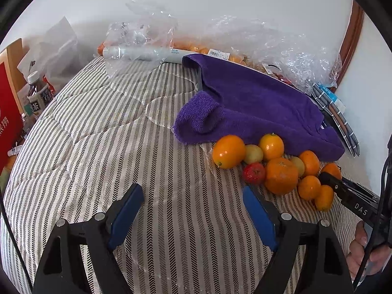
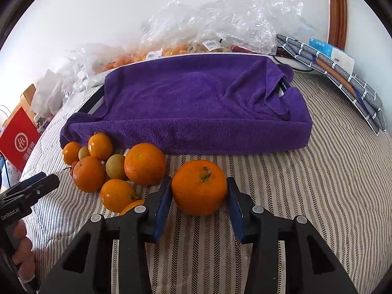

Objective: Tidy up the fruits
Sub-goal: 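Close the right gripper on the large stemmed orange while the left gripper grasps a small orange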

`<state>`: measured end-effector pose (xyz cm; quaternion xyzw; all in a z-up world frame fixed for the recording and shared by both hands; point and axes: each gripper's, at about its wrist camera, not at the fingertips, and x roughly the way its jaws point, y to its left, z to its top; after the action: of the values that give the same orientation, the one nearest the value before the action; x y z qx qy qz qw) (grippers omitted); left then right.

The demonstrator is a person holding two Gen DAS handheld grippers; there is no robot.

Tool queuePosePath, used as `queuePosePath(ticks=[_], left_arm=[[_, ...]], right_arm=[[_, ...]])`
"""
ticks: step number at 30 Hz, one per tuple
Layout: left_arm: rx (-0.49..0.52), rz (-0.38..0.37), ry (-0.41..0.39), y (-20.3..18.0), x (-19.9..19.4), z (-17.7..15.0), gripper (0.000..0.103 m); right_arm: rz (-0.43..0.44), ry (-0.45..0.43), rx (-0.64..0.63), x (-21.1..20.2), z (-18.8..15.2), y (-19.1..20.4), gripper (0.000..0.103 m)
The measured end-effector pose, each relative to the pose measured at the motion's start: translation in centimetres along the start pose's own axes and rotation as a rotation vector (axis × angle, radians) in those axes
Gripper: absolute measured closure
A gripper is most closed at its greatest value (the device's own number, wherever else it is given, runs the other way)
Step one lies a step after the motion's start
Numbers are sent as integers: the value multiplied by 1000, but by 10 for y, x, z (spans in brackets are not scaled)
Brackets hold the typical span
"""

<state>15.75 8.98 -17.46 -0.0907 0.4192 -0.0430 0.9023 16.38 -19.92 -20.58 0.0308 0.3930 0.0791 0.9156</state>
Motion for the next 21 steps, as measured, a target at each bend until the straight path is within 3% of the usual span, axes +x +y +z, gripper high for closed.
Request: queuePosePath(ticks=[6, 13, 15, 16, 17, 21], left_arm=[[-17, -14, -5, 3, -1, 0, 21], [36, -36, 5, -7, -1, -1, 21], [38, 7, 13, -9, 1, 0, 23], [34, 20, 16, -9, 2, 1, 30], [26, 21, 23, -10, 3, 4, 34], [-9, 11, 28, -8, 7, 14, 38]], right_arm=[[12, -27, 11, -10, -2, -5, 60], [-1, -41, 8, -22, -6, -12, 60], [5, -43, 10, -25, -9, -16, 60], [6, -42, 9, -26, -11, -18, 60], [5, -41, 6, -27, -12, -20, 60], [5, -39, -7, -28, -19, -25, 60]])
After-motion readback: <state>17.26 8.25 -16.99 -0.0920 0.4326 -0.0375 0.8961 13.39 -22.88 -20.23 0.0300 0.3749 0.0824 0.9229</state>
